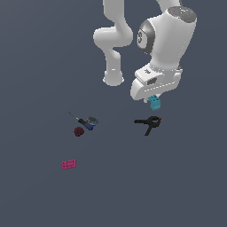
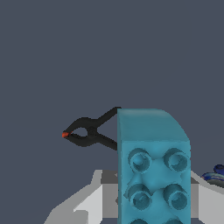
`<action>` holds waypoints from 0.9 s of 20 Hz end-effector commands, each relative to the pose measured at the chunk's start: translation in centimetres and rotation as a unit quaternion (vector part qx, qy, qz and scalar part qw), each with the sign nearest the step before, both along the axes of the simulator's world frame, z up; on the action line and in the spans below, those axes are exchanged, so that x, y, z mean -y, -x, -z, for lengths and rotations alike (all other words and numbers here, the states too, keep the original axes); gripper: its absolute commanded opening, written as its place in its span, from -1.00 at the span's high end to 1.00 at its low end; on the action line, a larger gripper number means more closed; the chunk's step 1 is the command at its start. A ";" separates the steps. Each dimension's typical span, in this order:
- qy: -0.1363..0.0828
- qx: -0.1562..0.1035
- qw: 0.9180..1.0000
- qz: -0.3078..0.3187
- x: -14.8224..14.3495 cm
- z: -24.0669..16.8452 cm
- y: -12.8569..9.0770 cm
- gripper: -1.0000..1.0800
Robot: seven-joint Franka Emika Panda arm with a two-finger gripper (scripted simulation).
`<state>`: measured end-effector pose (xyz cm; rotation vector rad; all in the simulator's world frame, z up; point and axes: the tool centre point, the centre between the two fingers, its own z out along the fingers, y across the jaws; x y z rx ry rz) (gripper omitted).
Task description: Pick up a designated object from a clutter of objects.
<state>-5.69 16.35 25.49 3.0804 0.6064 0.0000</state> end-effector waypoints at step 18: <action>-0.001 0.000 1.000 0.000 -7.2 -10.0 -1.7 1.00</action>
